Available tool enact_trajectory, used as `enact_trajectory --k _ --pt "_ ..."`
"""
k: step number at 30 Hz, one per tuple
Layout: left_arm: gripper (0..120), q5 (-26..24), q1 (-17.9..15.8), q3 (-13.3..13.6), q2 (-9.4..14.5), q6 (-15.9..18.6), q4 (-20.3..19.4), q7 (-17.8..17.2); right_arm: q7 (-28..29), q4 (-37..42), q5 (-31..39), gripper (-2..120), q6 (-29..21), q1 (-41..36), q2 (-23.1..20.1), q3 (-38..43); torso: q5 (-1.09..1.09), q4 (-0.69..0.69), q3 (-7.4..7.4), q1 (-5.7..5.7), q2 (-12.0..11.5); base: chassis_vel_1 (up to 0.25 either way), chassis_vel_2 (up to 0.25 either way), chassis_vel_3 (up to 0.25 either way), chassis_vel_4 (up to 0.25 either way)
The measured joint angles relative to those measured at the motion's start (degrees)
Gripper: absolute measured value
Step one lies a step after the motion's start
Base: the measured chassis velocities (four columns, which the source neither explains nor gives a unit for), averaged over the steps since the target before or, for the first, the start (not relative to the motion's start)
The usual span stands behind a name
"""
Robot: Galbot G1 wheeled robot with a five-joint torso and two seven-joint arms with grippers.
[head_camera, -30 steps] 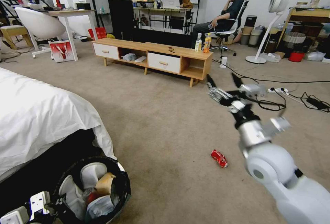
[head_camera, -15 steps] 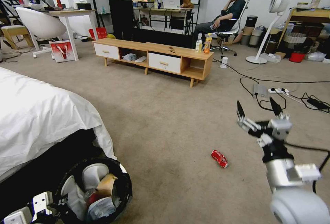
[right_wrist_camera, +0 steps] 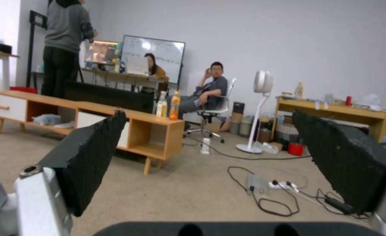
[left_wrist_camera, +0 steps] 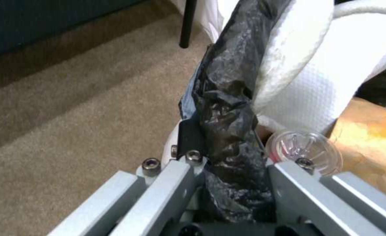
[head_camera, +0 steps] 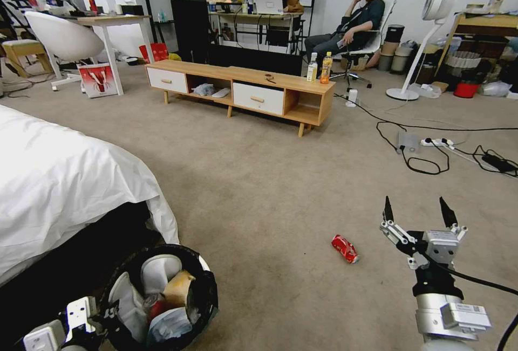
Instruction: Pick up the trash bin and place the garbage on the floor into it.
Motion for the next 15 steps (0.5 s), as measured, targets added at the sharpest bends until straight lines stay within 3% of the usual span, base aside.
enact_trajectory --k 15 --pt "3 0.19 -0.48 0.65 -0.13 -0.39 -0.30 0.63 0.21 0.20 -0.28 97 -0.09 -0.80 0.39 1.61 0.00 -0.01 0.00 0.00 0.00 0.000 0.000 0.000 0.000"
